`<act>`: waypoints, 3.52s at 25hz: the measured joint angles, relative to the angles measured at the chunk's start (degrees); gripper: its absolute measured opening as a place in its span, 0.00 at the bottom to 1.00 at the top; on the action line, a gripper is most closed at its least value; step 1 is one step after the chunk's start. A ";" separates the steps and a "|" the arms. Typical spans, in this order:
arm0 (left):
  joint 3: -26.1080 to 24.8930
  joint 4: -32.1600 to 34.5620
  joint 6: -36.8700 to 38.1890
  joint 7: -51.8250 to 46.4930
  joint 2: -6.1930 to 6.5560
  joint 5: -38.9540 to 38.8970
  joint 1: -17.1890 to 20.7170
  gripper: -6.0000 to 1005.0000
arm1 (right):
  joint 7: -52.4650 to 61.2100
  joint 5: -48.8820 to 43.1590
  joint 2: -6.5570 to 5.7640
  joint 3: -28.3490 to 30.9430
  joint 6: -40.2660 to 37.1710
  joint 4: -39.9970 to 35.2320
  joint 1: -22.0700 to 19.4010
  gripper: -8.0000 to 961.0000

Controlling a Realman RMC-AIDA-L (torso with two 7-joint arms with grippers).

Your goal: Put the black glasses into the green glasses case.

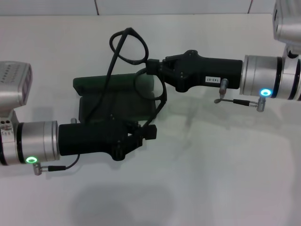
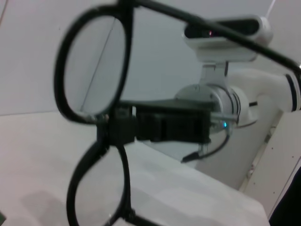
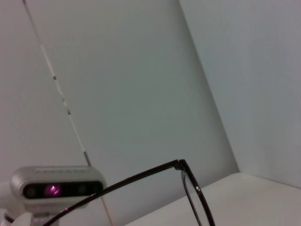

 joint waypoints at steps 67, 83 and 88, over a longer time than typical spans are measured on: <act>0.51 0.37 2.31 -2.49 1.21 -1.52 -1.22 0.01 | -35.80 -0.75 -1.59 16.64 -2.05 -7.77 -14.57 0.05; 0.95 0.37 2.02 -3.06 1.12 -1.53 -1.84 0.01 | -47.34 -3.05 0.00 7.56 -0.27 -8.53 -12.46 0.05; 0.94 0.37 1.90 -3.07 1.03 -1.56 -2.28 0.01 | -47.18 0.11 0.00 3.06 -1.05 -8.57 -12.23 0.05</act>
